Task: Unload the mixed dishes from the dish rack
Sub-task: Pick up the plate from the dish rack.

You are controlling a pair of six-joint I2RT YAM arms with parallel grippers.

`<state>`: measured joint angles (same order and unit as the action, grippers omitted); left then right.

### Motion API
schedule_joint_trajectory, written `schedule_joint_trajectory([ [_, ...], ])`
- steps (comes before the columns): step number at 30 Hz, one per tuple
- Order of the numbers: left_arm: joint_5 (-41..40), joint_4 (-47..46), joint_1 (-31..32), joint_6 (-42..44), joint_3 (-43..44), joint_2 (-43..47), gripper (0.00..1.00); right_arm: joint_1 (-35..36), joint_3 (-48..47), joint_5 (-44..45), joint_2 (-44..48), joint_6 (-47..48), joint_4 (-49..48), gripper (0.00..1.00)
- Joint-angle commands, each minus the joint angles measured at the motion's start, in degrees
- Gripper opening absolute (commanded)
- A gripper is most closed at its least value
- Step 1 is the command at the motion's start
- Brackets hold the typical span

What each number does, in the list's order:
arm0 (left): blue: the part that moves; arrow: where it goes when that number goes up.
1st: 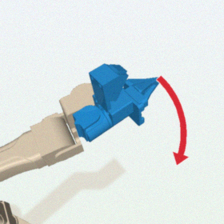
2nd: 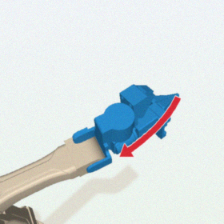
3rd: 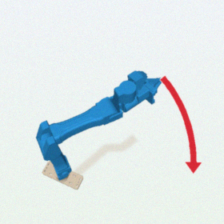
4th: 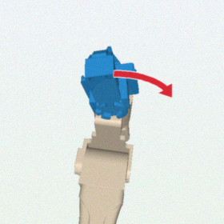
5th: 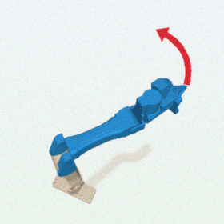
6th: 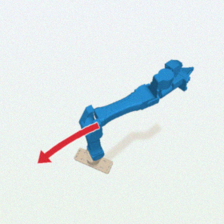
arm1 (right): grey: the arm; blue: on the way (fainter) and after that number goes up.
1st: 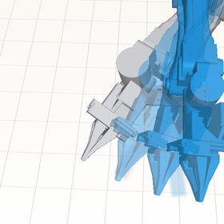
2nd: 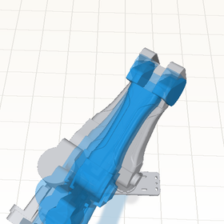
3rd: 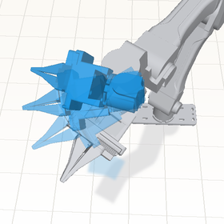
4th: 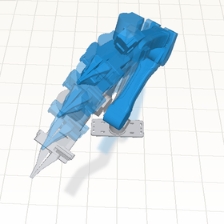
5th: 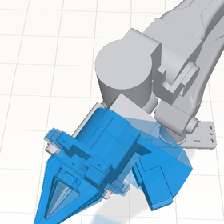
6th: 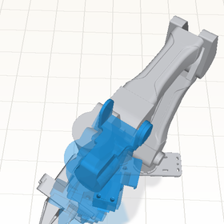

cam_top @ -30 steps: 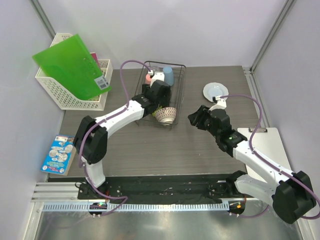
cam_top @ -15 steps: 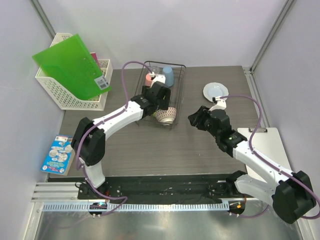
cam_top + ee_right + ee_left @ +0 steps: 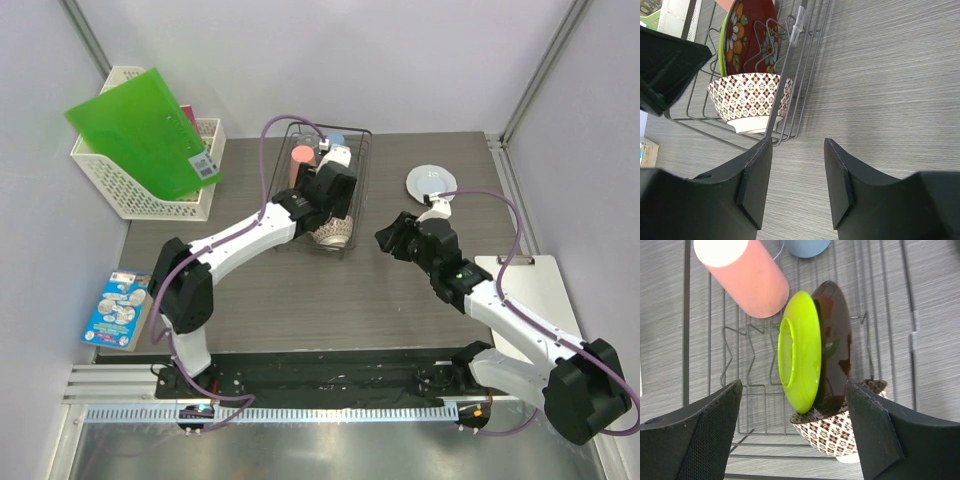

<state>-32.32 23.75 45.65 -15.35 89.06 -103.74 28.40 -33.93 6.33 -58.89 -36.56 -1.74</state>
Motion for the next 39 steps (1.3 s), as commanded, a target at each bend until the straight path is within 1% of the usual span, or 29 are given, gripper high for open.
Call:
schedule_joint_trajectory([
  [1,-2.84,0.42,-0.03,1.64,1.47,-1.64,0.84,0.16,0.01,0.17,0.1,-0.09,-2.57,0.51],
  [14,-3.81,-1.51,-0.64,1.56,-0.99,-4.1,0.84,0.25,0.1,0.0,-0.7,-0.09,-2.83,0.51],
  [23,-3.54,-2.21,-1.97,0.41,-3.19,-7.0,0.81,0.16,0.1,-0.09,-1.22,0.08,-2.83,0.51],
  [29,-5.65,-3.09,-2.05,0.85,-4.24,-6.21,0.72,0.25,0.1,0.0,-1.4,-0.01,-2.92,0.51],
  [30,-6.18,-3.53,-2.05,1.03,-4.59,-5.86,0.68,0.25,0.1,0.0,-1.49,0.08,-2.92,0.51],
  [32,-7.93,-3.79,-2.05,1.73,-4.86,-5.07,0.63,0.25,0.1,0.0,-1.66,-0.09,-3.09,0.51],
  [33,-8.55,-4.23,-2.05,2.08,-5.29,-4.8,0.58,0.16,0.1,0.0,-1.84,-0.09,-3.18,0.51],
  [34,-9.16,-4.67,-2.05,2.43,-5.56,-4.54,0.56,0.25,0.1,-0.17,-2.01,-0.27,-3.27,0.51],
  [36,-11.36,-6.25,-1.88,3.48,-6.78,-3.84,0.48,0.16,0.1,-0.26,-2.36,-0.36,-3.45,0.51],
  [39,-14.69,-8.89,-1.62,4.36,-9.06,-2.96,0.42,0.16,0.18,-0.44,-2.8,-0.53,-3.89,0.51],
])
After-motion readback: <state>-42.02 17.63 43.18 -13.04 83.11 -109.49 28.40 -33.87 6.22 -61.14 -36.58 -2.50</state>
